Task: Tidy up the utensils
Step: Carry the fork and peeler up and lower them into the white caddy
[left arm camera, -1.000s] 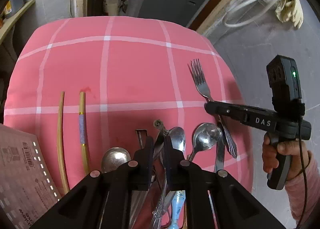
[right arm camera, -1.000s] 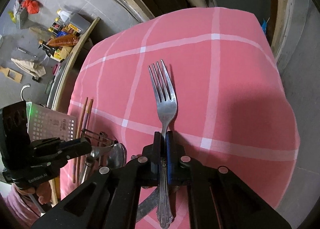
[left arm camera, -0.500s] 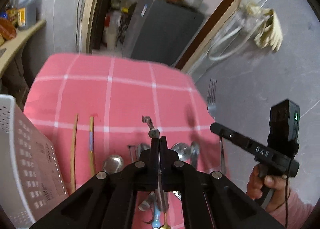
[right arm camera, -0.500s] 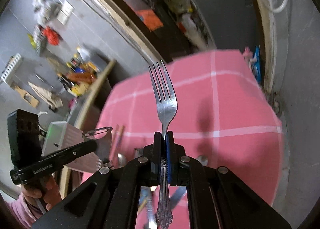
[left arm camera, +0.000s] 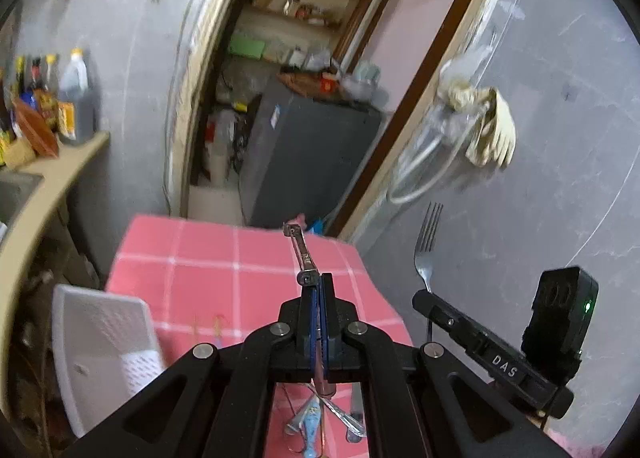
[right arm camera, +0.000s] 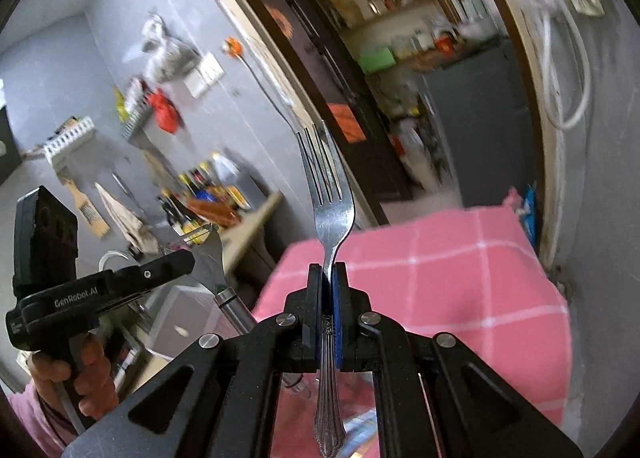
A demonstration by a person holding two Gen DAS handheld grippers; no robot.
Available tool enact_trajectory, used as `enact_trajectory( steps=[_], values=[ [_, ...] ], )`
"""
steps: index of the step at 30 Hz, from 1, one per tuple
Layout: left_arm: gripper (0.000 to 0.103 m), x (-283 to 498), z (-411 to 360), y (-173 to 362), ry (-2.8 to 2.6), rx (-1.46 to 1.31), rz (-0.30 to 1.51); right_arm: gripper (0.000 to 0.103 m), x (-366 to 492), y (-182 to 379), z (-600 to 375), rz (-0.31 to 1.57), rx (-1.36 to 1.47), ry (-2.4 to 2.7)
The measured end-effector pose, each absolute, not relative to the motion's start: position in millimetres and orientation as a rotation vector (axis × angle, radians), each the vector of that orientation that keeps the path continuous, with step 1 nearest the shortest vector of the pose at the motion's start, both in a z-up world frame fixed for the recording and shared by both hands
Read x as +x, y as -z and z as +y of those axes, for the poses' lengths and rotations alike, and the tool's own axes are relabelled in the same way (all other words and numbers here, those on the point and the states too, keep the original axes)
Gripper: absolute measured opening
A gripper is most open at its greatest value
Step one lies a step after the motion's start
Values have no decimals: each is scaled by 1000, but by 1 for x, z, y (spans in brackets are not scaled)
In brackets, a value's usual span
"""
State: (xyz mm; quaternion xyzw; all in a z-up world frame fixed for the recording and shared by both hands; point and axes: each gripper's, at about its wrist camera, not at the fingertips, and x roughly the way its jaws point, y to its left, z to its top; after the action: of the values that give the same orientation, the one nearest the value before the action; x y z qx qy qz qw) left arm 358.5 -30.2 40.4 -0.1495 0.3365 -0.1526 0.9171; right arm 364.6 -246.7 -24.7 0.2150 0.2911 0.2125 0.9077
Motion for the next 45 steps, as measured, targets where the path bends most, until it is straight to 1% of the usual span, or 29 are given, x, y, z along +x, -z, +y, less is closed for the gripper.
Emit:
enact_trajectory(
  steps=[6, 10, 13, 18, 25, 28, 39, 45],
  values=[
    [2, 338, 14, -96, 251, -237, 606, 4, 359, -14, -208, 483, 475, -504],
    [2, 323, 49, -116, 186, -198, 563, 4, 362, -24, -168, 427, 512, -568],
    [2, 314, 70, -119, 147, -178, 551, 4, 365, -20, -141, 398, 545, -623],
    [2, 312, 97, -101, 106, -183, 538, 4, 369, 11, -102, 373, 580, -695],
    [2, 328, 101, -56, 108, -151, 561, 4, 388, 65, -71, 399, 557, -702],
    [2, 329, 101, -40, 122, -161, 581, 4, 390, 80, -64, 417, 536, -706],
    [2, 328, 100, -2, 214, -180, 653, 5, 377, 93, -57, 492, 385, -713],
    [3, 324, 104, 7, 247, -222, 693, 6, 367, 86, -64, 505, 347, -706]
  ],
)
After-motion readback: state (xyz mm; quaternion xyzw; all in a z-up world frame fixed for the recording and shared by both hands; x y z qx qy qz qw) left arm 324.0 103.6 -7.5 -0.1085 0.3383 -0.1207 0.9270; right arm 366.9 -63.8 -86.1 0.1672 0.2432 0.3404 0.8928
